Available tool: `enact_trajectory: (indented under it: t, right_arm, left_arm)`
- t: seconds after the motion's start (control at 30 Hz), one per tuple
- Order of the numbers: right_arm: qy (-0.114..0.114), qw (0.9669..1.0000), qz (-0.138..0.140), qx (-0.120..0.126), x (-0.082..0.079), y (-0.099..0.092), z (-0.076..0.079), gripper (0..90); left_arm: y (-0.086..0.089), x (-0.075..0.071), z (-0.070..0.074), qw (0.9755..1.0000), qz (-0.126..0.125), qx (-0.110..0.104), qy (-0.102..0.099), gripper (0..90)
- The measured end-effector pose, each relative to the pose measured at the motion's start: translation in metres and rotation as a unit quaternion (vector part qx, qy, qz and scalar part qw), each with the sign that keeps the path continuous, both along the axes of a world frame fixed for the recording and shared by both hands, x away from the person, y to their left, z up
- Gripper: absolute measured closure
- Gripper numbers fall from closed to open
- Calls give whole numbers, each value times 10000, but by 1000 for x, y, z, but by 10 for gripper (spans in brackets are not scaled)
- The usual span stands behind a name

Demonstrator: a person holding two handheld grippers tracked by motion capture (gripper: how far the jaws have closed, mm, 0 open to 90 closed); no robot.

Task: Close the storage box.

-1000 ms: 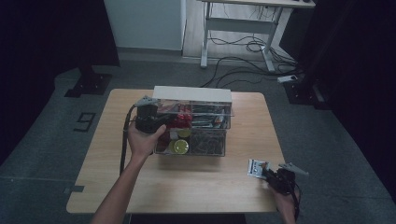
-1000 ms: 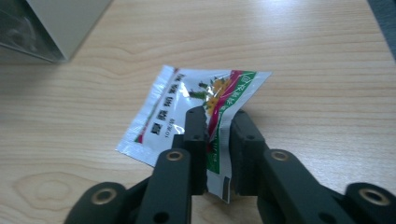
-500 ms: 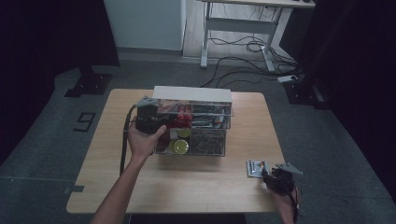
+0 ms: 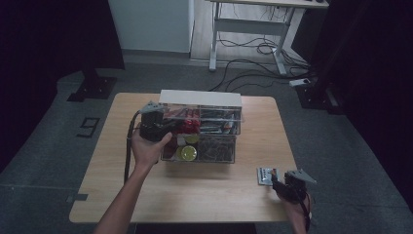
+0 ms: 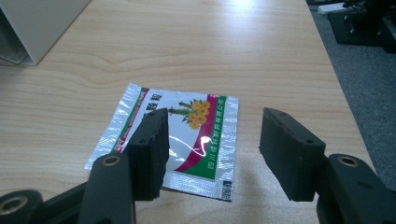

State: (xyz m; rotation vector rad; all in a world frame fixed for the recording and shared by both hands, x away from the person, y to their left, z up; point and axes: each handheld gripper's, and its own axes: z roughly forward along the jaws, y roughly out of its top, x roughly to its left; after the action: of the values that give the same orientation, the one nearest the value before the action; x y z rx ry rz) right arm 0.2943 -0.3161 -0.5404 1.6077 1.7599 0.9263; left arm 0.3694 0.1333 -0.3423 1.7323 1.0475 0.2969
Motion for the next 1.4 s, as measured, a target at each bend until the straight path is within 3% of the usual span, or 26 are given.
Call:
enact_trajectory:
  t: [0.37, 1.4]
  right_arm:
    - [-117, 9999, -5, 53, -1, 0, 4, 426]
    - [-24, 9999, 80, 123, 0, 2, 2, 435]
  left_arm:
    - [6, -8, -6, 10000, -30, 4, 31, 900]
    - [25, -31, -19, 9999, -57, -93, -1, 891]
